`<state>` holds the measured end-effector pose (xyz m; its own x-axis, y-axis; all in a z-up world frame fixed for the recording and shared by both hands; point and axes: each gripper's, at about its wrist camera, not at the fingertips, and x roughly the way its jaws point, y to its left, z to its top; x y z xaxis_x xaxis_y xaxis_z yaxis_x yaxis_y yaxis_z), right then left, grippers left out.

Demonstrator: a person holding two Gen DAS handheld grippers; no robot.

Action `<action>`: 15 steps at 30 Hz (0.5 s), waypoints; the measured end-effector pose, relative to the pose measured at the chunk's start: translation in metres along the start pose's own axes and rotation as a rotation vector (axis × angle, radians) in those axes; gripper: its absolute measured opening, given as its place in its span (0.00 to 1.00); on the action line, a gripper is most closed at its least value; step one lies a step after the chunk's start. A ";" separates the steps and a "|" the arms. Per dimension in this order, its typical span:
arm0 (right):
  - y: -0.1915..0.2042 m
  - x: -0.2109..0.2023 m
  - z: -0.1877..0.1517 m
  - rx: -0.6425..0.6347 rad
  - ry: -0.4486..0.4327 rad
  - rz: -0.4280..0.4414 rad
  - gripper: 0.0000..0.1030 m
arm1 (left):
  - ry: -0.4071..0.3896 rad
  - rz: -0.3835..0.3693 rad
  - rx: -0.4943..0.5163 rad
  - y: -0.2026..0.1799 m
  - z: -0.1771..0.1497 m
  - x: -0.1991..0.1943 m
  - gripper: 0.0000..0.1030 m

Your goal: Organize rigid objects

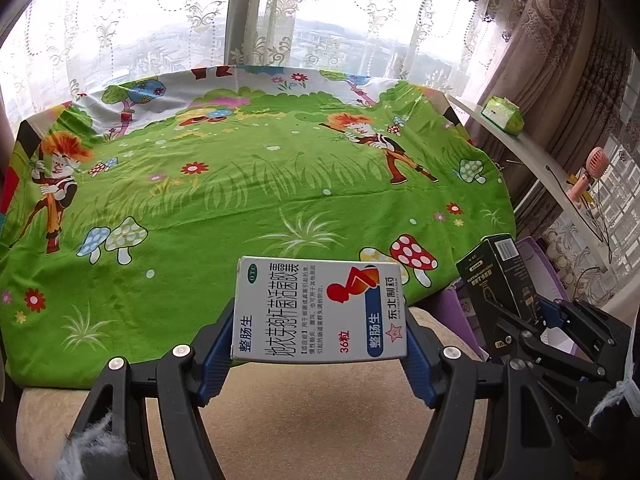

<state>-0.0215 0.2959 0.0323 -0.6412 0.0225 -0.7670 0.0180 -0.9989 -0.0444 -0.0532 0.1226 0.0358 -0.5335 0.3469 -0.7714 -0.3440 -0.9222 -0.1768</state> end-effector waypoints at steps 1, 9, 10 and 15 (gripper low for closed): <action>-0.005 -0.002 -0.003 0.007 0.003 -0.002 0.41 | 0.002 -0.010 0.008 -0.004 0.000 0.000 0.70; -0.047 -0.020 -0.025 0.074 0.012 -0.049 0.41 | 0.041 -0.096 0.081 -0.046 -0.004 0.004 0.70; -0.053 -0.022 -0.027 0.084 0.013 -0.058 0.41 | 0.046 -0.105 0.090 -0.051 -0.005 0.004 0.70; -0.084 -0.031 -0.037 0.139 0.016 -0.103 0.41 | 0.068 -0.139 0.140 -0.078 -0.007 0.007 0.70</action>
<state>0.0254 0.3802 0.0366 -0.6222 0.1251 -0.7728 -0.1547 -0.9873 -0.0352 -0.0246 0.1957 0.0394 -0.4223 0.4522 -0.7857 -0.5168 -0.8322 -0.2012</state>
